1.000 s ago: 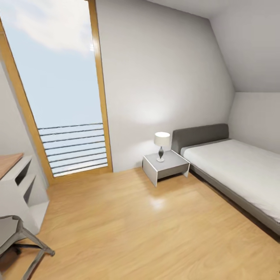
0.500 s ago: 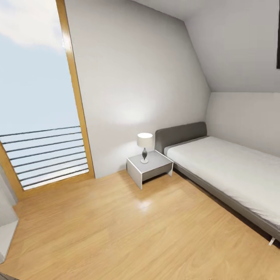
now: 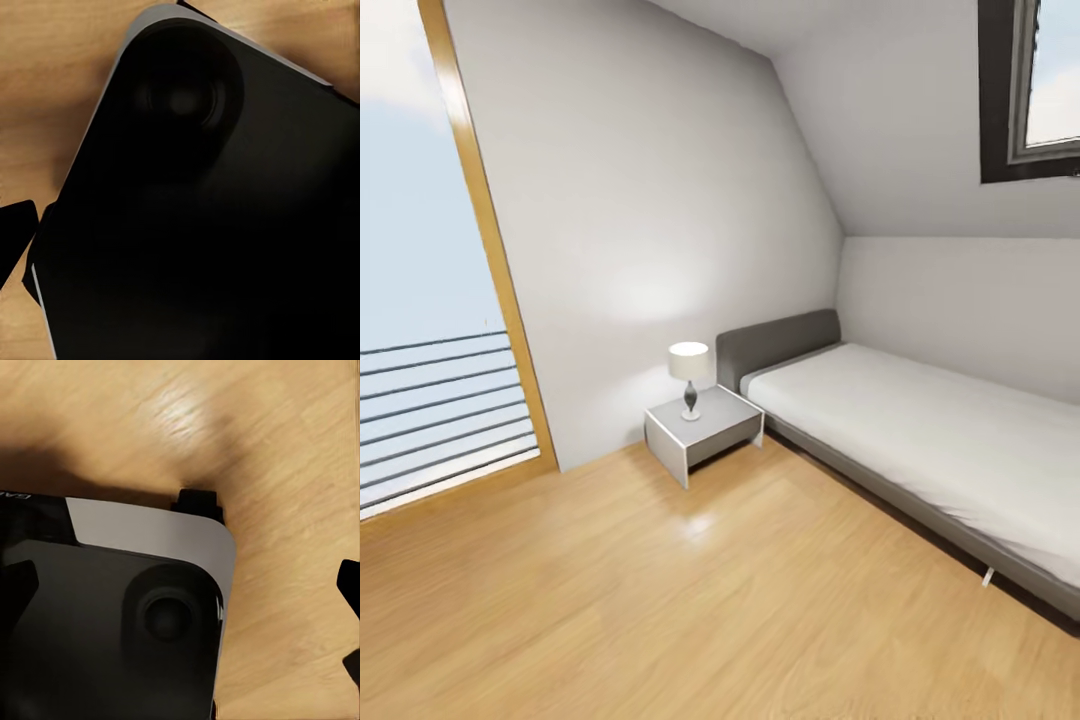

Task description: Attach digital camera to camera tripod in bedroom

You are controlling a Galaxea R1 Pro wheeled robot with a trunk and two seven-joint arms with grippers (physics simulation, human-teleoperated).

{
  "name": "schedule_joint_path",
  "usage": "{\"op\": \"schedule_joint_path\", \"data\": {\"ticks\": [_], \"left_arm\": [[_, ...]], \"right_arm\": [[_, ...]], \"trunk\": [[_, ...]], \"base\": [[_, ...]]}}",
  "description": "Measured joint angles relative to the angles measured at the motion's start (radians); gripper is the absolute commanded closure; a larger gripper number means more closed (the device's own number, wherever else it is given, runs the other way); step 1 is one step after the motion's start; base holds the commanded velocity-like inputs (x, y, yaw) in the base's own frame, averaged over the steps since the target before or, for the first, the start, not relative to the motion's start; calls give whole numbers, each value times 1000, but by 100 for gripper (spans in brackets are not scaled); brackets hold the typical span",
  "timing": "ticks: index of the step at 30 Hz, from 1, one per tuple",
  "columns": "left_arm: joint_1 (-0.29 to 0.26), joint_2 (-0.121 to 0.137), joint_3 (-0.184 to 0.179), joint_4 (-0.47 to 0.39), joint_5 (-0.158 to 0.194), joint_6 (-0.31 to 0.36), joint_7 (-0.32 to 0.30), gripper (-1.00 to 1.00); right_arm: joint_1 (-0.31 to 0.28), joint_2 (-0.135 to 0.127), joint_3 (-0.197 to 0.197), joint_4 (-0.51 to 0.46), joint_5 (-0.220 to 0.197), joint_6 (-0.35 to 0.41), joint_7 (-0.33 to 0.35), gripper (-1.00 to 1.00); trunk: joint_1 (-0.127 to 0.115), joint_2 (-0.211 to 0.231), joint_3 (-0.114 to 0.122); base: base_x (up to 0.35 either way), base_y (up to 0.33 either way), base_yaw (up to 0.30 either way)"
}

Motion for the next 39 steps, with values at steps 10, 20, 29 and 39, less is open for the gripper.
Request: {"op": "schedule_joint_path", "data": {"ticks": [10,20,29,39], "left_arm": [[0,-2,1,0,39,-1,0,-100],[0,-5,-11,0,31,0,-2,-100],[0,-5,-13,0,29,1,-2,-100],[0,-5,-13,0,29,-1,-2,-100]], "right_arm": [[2,3,0,0,0,-6,-14,-100],[2,2,0,0,0,-17,-16,-100],[2,1,0,0,0,-18,-16,-100],[2,-1,0,0,-1,-19,-16,-100]], "trunk": [[0,0,0],[-1,0,0],[-1,0,0],[0,0,0]], "base": [[0,0,-297],[197,0,-297],[316,0,-298],[185,7,-300]]}}
